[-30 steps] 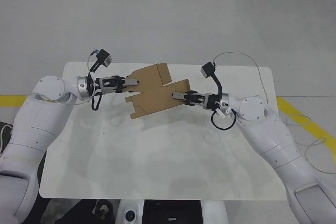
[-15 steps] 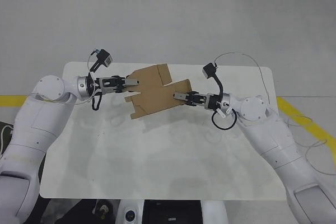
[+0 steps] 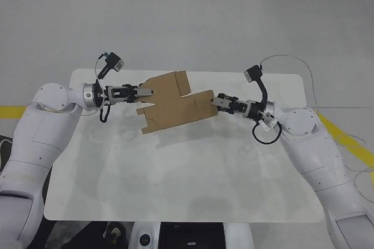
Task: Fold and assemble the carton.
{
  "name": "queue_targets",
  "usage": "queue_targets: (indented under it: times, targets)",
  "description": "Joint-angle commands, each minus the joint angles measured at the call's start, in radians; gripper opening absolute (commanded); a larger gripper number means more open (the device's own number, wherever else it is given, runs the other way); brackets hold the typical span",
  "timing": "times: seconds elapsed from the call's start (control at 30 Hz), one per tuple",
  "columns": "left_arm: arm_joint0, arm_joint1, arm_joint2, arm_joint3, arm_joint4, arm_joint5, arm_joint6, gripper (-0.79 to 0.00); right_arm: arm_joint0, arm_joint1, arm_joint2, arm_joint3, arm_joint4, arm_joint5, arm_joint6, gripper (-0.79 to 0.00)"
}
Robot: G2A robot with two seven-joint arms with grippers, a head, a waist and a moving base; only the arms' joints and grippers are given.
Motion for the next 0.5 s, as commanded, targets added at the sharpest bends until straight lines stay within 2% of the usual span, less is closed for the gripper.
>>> queue_targets:
  times: [0.0,0.07,0.17,0.2,0.27,0.3,0.47]
  targets:
    - [0.001,-0.002,0.0,-0.003,0.004,0.008,0.008,-0.785,-0.004,-0.005,-0.014,0.003,0.019,-0.001,0.009,-0.022]
    - [0.002,-0.003,-0.001,-0.006,0.008,0.014,0.013,-0.785,-0.001,-0.01,-0.032,0.013,0.02,0.0,0.015,-0.034]
    - [0.003,-0.005,-0.005,-0.008,0.011,0.022,0.019,-0.785,0.01,-0.02,-0.053,0.034,0.024,-0.009,0.012,-0.114]
    - [0.002,-0.005,-0.007,-0.007,0.012,0.025,0.02,-0.785,0.015,-0.023,-0.059,0.04,0.026,-0.014,0.014,-0.148]
    - [0.002,-0.006,-0.009,-0.005,0.018,0.026,0.021,-0.785,0.024,-0.028,-0.068,0.05,0.028,-0.028,0.019,-0.271]
    - [0.003,-0.007,-0.009,-0.003,0.022,0.027,0.021,-0.785,0.029,-0.03,-0.072,0.053,0.028,-0.037,0.022,-0.372]
    - [0.005,-0.009,-0.007,-0.001,0.059,0.02,0.03,-0.785,0.048,-0.037,-0.075,0.064,0.019,-0.069,0.021,-0.486]
